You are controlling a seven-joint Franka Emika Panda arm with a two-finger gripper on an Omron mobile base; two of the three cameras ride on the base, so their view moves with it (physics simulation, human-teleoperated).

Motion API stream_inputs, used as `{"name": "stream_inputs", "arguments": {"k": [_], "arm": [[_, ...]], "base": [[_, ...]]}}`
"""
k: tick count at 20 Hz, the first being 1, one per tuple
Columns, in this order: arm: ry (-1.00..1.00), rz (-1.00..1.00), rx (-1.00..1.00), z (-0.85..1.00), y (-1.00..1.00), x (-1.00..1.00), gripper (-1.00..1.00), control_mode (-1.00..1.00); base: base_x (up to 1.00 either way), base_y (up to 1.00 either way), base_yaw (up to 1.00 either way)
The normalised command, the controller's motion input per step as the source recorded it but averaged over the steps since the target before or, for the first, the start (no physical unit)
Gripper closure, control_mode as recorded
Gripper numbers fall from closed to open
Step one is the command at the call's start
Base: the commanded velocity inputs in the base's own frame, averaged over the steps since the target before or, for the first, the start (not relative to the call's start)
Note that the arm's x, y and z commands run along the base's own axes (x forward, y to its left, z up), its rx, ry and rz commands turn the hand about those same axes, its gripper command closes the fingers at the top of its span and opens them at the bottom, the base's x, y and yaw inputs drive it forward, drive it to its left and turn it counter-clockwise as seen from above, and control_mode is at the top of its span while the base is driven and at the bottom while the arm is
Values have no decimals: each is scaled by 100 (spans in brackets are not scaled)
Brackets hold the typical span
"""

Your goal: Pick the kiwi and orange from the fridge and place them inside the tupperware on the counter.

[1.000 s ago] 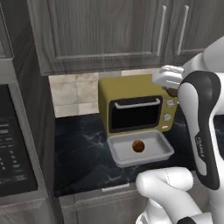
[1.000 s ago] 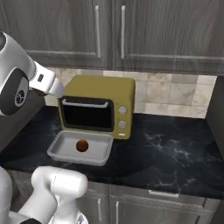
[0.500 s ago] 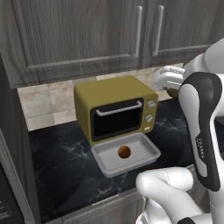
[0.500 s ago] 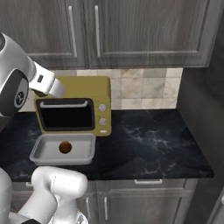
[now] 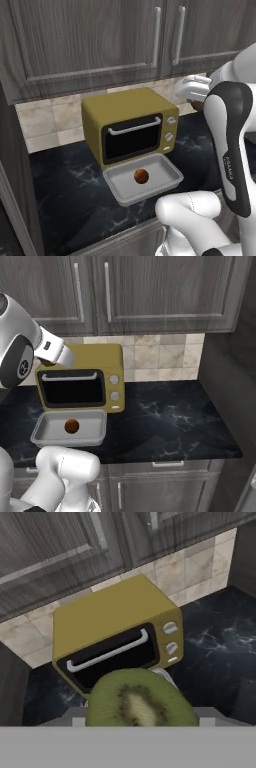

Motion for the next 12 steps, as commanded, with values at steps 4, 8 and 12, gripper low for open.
{"name": "stream_inputs", "arguments": {"k": [4, 8, 12], "arm": [[21, 12, -25, -28, 14, 0, 100, -100], [49, 23, -45, -80, 32, -5, 100, -100], [65, 18, -23, -91, 21, -13, 100, -100]], "base": [[0, 8, 8], [0, 0, 0], [0, 0, 0]]}}
